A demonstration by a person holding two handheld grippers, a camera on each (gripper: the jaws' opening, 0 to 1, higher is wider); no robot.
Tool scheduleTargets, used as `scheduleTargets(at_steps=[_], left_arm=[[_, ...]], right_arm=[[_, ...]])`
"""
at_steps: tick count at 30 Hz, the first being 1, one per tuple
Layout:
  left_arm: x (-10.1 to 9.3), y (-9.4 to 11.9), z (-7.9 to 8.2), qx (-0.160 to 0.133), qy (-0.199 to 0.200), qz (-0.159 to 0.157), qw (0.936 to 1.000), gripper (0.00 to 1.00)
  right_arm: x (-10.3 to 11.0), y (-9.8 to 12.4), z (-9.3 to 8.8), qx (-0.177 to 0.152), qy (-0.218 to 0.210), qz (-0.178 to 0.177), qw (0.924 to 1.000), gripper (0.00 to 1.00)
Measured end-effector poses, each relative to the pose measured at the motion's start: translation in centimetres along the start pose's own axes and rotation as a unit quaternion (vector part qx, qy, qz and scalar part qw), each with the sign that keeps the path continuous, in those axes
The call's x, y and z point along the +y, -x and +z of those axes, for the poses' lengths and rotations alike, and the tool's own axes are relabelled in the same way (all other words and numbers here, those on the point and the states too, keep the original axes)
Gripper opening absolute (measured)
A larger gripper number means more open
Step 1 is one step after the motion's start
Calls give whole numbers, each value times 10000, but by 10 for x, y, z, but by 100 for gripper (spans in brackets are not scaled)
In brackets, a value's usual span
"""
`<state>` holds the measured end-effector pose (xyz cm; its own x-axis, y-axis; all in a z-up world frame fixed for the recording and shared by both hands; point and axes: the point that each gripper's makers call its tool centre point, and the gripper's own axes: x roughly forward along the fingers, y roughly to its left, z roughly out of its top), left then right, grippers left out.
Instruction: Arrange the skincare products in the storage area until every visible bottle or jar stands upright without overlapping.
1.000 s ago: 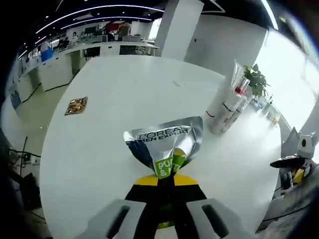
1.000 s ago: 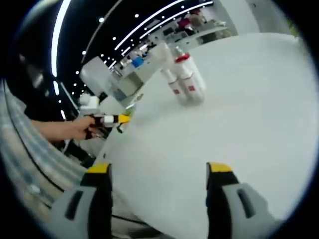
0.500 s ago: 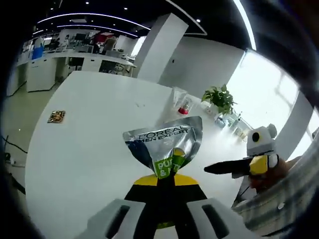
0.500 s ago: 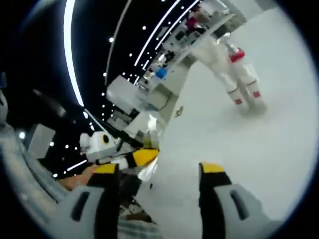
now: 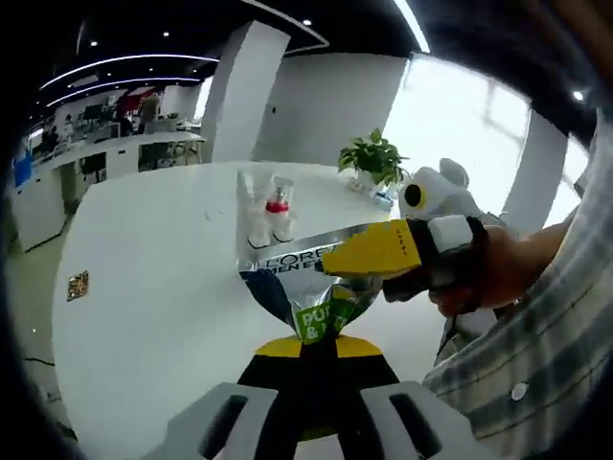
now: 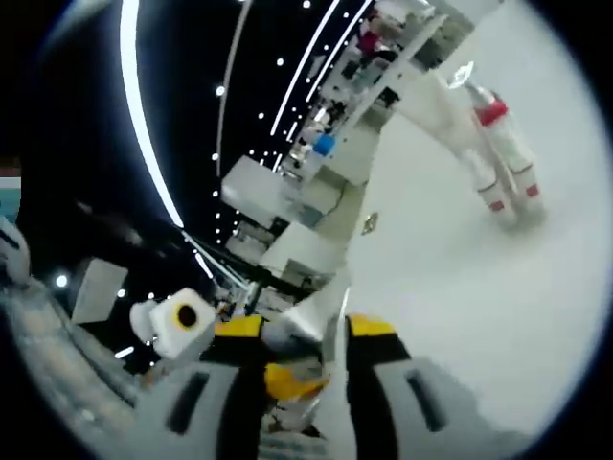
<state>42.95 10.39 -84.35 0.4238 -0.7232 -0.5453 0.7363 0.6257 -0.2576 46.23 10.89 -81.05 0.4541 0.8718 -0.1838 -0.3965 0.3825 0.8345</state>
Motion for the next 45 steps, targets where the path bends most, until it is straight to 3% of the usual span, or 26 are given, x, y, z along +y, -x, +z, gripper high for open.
scheduleTargets(at_steps=[1,2,6,11,13,17,19,21,24,27,28,29,34,36,38,39,41,45], left_arm=[[-1,0,0,-6,10,-3,10000,8],[0,-2,-1,10,108,14,9999,8],[1,-1,-3,-17,300,-62,9995,10],[-4,-4,-3,-169,488,-308,9982,24],[-6,-4,-2,-188,530,-351,9978,35],[-12,-4,5,-453,619,-535,9956,52],[-6,-3,6,-608,1069,-514,9911,64],[5,-1,8,-761,1220,-327,9891,63],[14,6,14,-1019,1494,-346,9829,65],[13,14,27,-1308,1934,-801,9691,62],[8,17,32,-1338,2240,-1074,9594,60],[7,17,35,-1354,2331,-1185,9557,59],[-14,16,36,-1162,2376,-1801,9474,48],[-22,15,34,-1050,2306,-1970,9471,37],[-29,19,39,-1099,2420,-2184,9390,27],[-25,18,38,-1093,2401,-2087,9417,26],[-26,23,39,-1139,2329,-2161,9413,22],[-26,32,39,-1194,2468,-2427,9306,10]], right_arm=[[1,0,-3,54,88,57,9999,17],[-1,0,-3,8,-158,-27,9999,17],[0,0,-3,8,-184,-44,9998,14],[1,6,-2,111,-73,33,9999,8],[1,10,-2,176,-5,50,9998,6],[-1,14,3,292,63,120,9995,1],[0,16,7,318,54,174,9993,0],[2,18,14,253,71,249,9993,0],[3,21,19,249,90,289,9992,0],[9,26,13,503,-82,537,9973,0],[10,28,11,565,-102,604,9965,0],[13,29,10,599,-96,663,9959,0],[34,34,4,767,-98,1221,9895,0],[35,34,4,756,-99,1253,9892,0],[34,32,4,762,-76,1214,9896,0],[34,33,5,756,-144,1247,9892,0],[33,33,6,745,-128,1249,9893,0],[33,34,5,776,-115,1274,9887,0]])
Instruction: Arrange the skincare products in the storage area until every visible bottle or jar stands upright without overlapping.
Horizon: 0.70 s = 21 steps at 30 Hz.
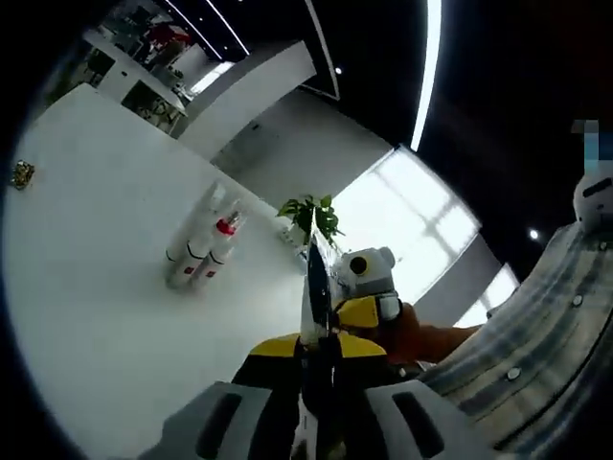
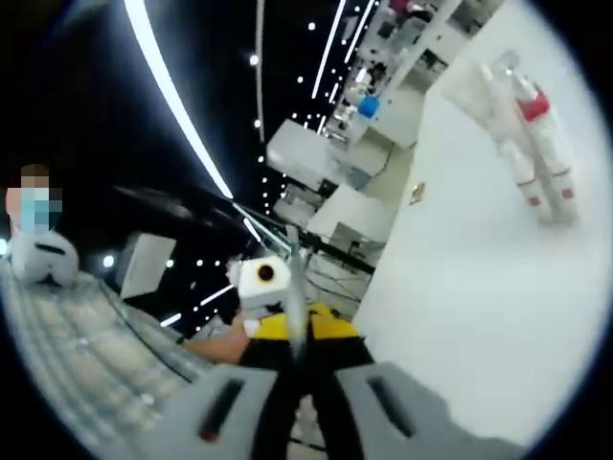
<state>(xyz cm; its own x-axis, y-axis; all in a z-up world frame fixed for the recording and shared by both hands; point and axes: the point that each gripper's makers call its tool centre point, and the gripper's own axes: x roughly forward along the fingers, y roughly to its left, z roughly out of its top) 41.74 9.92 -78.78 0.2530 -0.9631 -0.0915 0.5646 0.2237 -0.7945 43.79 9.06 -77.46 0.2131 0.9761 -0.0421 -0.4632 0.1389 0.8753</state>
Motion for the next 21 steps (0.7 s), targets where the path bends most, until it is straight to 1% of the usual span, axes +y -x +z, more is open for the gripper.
scheduleTargets(at_steps=[1,4,5,6,8,9,10,11,12,13,15,16,18,19,20,21], left_arm=[[-2,1,0,1,129,-53,9999,9],[-6,4,2,-113,288,-190,9993,4],[-9,5,6,-222,363,-294,9987,3],[-8,6,7,-283,405,-252,9985,3],[-7,9,12,-502,457,-264,9973,2],[-6,9,14,-577,513,-257,9967,2],[-4,11,20,-792,636,-226,9946,2],[-4,12,23,-925,744,-237,9926,2],[-3,14,26,-1059,881,-256,9901,2],[-3,14,27,-1122,926,-273,9890,2],[-4,14,28,-1181,924,-278,9883,2],[-4,14,29,-1251,1004,-305,9866,2],[-4,16,39,-1574,1199,-353,9796,2],[-4,17,42,-1680,1297,-374,9765,2],[-4,19,46,-1800,1391,-435,9728,2],[-4,20,45,-1759,1412,-465,9731,2]], right_arm=[[2,-1,-1,19,-38,49,10000,0],[3,-4,0,11,-102,107,9999,0],[3,-5,1,-41,-171,151,9997,1],[6,-6,4,-136,-183,231,9995,1],[7,-8,13,-426,-28,258,9988,1],[7,-8,14,-455,-31,246,9987,4],[10,-9,14,-468,-81,284,9985,8],[11,-10,16,-509,-175,325,9980,11],[12,-11,17,-540,-184,350,9978,13],[12,-11,17,-556,-164,361,9977,13],[12,-13,16,-555,-165,355,9977,13],[11,-15,13,-514,-165,324,9980,13],[10,-19,3,-314,-159,281,9990,13],[9,-20,-2,-208,-123,256,9994,11],[10,-21,-9,-85,-38,256,9996,5],[12,-22,-11,-75,-48,302,9995,2]])
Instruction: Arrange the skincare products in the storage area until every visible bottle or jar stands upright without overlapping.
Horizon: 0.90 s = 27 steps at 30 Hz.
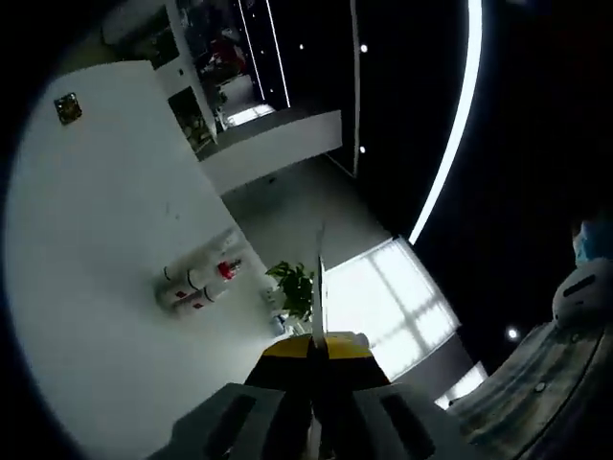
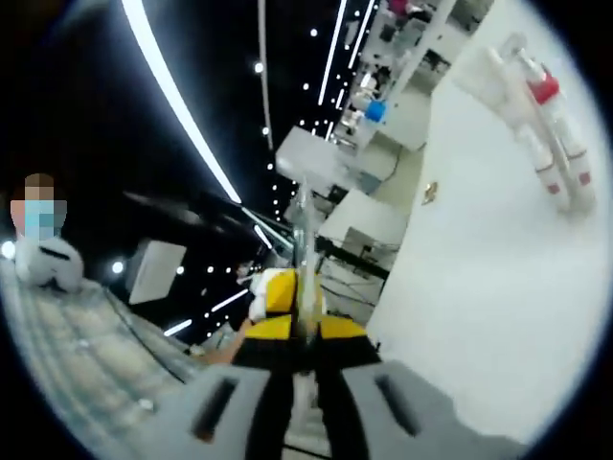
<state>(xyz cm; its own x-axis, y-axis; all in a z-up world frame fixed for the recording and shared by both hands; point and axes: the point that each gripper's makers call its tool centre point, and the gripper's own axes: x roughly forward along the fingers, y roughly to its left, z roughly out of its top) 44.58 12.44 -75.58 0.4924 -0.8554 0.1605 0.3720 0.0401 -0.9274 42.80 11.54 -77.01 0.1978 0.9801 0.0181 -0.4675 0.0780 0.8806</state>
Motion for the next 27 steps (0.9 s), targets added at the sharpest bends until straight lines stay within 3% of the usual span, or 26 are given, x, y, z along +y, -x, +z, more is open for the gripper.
scheduleTargets(at_steps=[1,4,12,13,15,17,18,22,27], left_arm=[[1,-1,-1,41,-30,33,10000,2],[0,0,-1,73,-29,4,10000,2],[-2,3,0,15,-29,9,10000,2],[-1,3,2,-44,-42,45,10000,2],[0,6,16,-483,378,7,9981,2],[-2,11,35,-1016,445,-52,9938,2],[-3,13,37,-1058,480,-89,9932,2],[0,11,28,-666,354,44,9971,2],[8,9,5,-261,613,171,9976,2]], right_arm=[[3,0,4,-129,-135,72,9998,1],[5,-1,3,-128,-22,55,9999,0],[5,-4,4,-111,-293,99,9995,1],[5,-4,5,-128,-310,75,9994,1],[-1,-4,7,-206,-118,-75,9997,4],[0,-4,3,-131,-80,-88,9998,5],[-1,-4,2,-118,-78,-111,9998,5],[-2,-4,0,-159,53,-156,9997,8],[-1,-6,10,-376,152,-194,9990,14]])
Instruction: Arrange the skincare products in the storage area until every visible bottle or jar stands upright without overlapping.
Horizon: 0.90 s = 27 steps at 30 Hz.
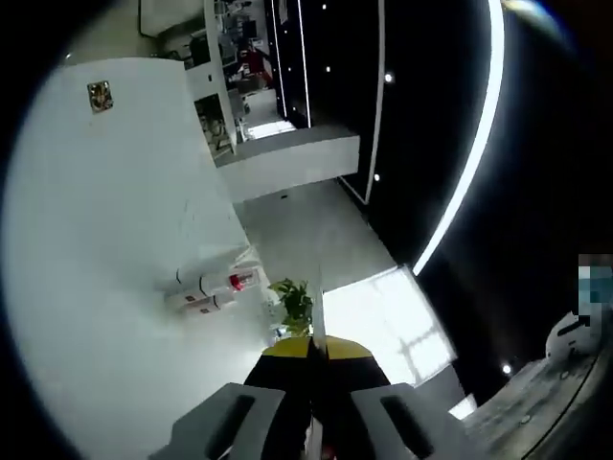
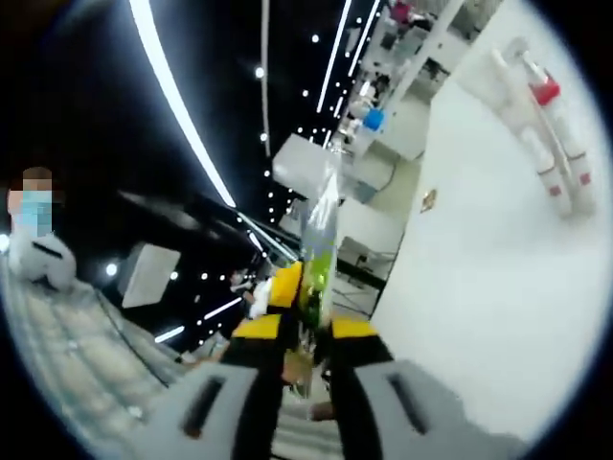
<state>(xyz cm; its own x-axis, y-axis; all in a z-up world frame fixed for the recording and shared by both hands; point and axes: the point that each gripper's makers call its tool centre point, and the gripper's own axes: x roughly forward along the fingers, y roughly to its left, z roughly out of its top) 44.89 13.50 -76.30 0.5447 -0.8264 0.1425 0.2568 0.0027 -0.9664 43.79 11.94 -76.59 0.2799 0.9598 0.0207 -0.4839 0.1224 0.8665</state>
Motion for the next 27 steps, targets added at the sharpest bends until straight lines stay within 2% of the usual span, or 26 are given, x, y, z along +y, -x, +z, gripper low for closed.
scheduleTargets(at_steps=[3,5,8,11,14,17,21,24,27], left_arm=[[-2,-1,-6,67,277,-110,9995,2],[1,0,-6,63,189,-34,9998,2],[2,0,-8,168,21,46,9998,4],[-2,3,-7,162,50,-51,9998,6],[-4,3,-7,162,13,-62,9998,12],[1,5,-13,317,-153,78,9994,11],[4,5,-25,505,-171,139,9985,11],[6,5,-34,653,-238,183,9974,10],[3,6,-36,679,-242,113,9973,3]], right_arm=[[-3,1,-1,51,119,-85,9999,5],[-3,4,-5,141,-124,-24,9998,1],[-5,5,-6,99,80,-88,9999,0],[-1,7,2,-134,-36,35,9999,0],[-3,8,5,-171,-111,7,9998,0],[-4,8,7,-217,-211,11,9995,0],[-5,11,18,-461,-375,64,9982,0],[-3,9,17,-418,-362,76,9984,0],[-5,9,12,-327,-374,39,9988,0]])
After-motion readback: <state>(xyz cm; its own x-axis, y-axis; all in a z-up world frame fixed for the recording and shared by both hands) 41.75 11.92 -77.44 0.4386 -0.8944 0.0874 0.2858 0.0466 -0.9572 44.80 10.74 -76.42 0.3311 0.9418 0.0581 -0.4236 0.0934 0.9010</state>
